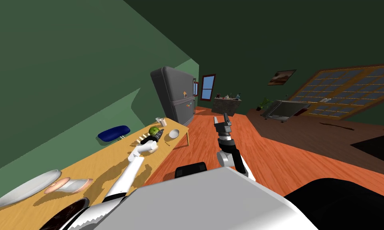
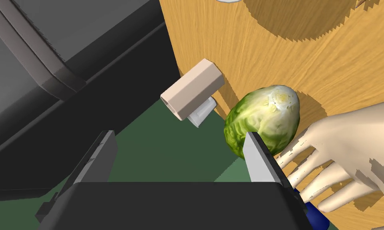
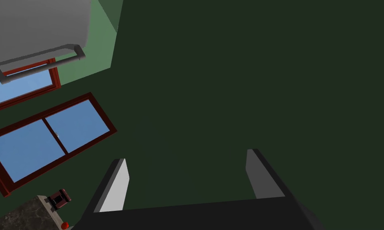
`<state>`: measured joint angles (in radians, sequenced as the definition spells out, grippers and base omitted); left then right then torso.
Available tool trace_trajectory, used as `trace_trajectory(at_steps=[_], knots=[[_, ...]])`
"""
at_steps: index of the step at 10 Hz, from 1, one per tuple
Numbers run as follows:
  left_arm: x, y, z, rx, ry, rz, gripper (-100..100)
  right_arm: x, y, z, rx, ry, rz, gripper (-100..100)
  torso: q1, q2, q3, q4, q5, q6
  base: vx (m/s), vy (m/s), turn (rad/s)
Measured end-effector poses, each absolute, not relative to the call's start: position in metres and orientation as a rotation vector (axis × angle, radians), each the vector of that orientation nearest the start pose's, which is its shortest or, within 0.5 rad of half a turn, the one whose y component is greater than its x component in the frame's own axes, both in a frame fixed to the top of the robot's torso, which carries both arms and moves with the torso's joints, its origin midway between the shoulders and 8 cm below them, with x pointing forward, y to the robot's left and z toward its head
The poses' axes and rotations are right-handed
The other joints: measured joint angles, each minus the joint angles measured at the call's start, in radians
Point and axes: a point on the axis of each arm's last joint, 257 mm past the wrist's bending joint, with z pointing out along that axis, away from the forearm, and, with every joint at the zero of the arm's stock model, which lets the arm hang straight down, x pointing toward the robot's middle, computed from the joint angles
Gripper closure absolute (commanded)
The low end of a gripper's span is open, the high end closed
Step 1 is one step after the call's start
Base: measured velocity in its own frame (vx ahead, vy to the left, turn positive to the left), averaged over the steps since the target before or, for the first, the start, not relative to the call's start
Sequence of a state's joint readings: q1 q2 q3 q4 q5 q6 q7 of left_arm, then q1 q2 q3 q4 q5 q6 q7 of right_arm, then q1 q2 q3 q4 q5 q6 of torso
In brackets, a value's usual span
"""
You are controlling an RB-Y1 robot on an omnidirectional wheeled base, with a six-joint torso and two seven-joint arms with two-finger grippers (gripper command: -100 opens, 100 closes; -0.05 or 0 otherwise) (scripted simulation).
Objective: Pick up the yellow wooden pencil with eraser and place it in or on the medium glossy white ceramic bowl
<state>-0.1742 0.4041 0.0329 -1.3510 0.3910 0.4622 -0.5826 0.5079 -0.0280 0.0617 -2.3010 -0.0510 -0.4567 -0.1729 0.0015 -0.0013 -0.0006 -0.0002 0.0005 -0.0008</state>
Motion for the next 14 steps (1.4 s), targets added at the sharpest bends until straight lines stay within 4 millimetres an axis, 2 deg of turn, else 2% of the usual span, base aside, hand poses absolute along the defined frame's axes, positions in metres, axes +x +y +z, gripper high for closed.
trace_trajectory(at_steps=[5, 8, 12, 14], knots=[[0.541, 0.384, -0.379, -1.133, 1.988, -0.453, -100, 0.349, -0.263, 0.022, 0.772, 0.578, 1.548, 0, 0.0, -0.001, -0.001, 0.0, 0.0, 0.0, 0.005, 0.006, -0.076], [0.528, 0.393, -0.401, -1.179, 2.067, -0.397, -100, 0.349, -0.263, 0.022, 0.772, 0.578, 1.548, 0, 0.0, -0.001, -0.001, 0.0, 0.0, 0.0, 0.016, 0.005, -0.1], [0.498, 0.405, -0.433, -1.25, 2.202, -0.3, -100, 0.349, -0.263, 0.022, 0.772, 0.578, 1.548, 0, 0.0, -0.002, -0.001, 0.0, 0.0, 0.0, 0.021, 0.005, -0.054], [0.493, 0.407, -0.442, -1.269, 2.225, -0.285, -100, 0.349, -0.263, 0.022, 0.772, 0.578, 1.548, 0, -0.001, -0.001, 0.0, 0.0, 0.0, 0.0, 0.012, 0.0, -0.056]])
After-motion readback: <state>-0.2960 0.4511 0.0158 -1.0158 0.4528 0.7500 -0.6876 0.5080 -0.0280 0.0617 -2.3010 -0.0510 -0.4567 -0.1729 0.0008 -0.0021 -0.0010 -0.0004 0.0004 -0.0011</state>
